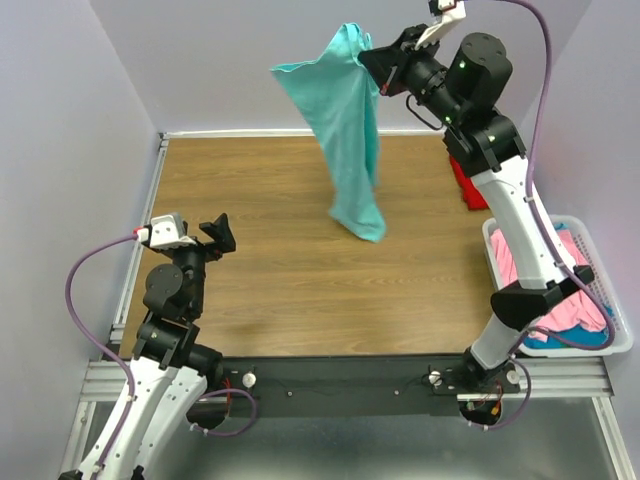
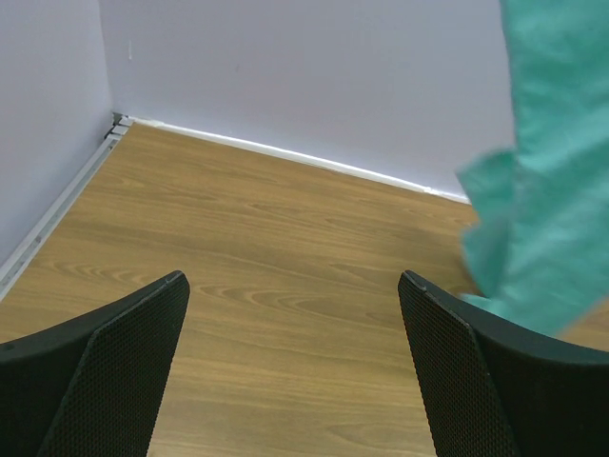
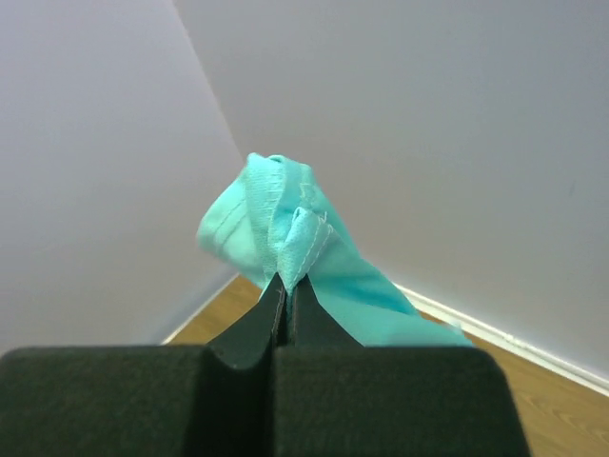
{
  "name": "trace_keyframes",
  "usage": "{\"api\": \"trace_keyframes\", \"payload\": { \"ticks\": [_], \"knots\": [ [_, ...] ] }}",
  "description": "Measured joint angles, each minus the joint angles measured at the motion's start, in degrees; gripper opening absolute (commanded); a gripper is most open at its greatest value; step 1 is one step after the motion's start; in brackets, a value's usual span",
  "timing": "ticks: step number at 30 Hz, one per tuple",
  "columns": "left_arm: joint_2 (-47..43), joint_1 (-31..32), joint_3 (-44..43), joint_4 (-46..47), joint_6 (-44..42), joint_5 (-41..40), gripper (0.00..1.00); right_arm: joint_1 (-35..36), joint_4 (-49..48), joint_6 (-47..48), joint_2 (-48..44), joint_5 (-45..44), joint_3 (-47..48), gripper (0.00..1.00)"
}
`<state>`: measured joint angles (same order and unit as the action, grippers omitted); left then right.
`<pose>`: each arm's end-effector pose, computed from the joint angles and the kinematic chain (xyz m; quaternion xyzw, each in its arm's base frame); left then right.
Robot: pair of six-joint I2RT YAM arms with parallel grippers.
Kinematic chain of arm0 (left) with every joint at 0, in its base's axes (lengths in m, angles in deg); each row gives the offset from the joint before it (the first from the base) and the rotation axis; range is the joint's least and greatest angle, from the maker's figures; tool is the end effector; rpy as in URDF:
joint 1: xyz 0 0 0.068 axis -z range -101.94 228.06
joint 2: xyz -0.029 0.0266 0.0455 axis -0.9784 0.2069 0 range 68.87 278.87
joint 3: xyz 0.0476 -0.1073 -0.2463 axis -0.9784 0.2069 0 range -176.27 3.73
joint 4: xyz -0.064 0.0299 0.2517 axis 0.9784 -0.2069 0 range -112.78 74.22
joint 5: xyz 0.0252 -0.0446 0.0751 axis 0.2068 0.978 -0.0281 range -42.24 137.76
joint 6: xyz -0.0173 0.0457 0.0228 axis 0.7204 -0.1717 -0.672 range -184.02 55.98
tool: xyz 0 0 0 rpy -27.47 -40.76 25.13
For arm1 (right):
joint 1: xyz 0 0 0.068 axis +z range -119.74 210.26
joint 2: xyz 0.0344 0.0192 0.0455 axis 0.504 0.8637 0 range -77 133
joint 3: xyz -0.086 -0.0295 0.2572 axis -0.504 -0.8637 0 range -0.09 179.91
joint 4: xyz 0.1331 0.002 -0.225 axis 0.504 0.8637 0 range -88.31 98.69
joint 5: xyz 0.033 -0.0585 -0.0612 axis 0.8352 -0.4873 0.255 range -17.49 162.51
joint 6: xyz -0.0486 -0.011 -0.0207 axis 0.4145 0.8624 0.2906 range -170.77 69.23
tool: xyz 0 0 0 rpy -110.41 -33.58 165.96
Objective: Fold and stack the t-shirts
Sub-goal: Move the tshirt to the center of the board
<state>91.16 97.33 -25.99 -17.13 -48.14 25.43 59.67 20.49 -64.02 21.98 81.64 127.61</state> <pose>0.1151 -0.0259 0.3161 -0.1245 0.6599 -0.0969 0.7346 0.3062 0.1791 0.5633 -0.1504 0.6264 0.3252 0.6922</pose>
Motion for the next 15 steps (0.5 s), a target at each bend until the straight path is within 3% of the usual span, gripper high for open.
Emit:
{"api": "trace_keyframes", "payload": {
  "ticks": [3,9,11,12,14,15],
  "knots": [
    [0.33,0.0,0.0,-0.02,0.0,-0.02,0.98,0.0,-1.92,1.84,-4.94,0.42,-8.61,0.04],
    [0.66,0.0,0.0,0.0,0.0,-0.07,0.98,-0.2,-3.89,3.96,-22.47,-0.5,-44.81,0.22],
    [0.94,0.0,0.0,0.0,0.0,-0.04,0.98,-0.09,-4.0,3.41,-28.33,-4.28,-57.31,0.4],
    [1.09,0.0,0.0,0.0,0.0,-0.04,0.98,0.0,-3.02,2.73,-31.93,-6.84,-63.52,0.56],
    [1.55,0.0,0.0,0.0,0.02,-0.02,0.98,-0.11,0.55,1.46,-38.75,-12.48,-72.85,0.7],
    [1.66,0.0,0.0,0.0,0.02,-0.02,0.98,-0.15,2.4,0.72,-42.62,-14.93,-76.63,0.72]
  ]
}}
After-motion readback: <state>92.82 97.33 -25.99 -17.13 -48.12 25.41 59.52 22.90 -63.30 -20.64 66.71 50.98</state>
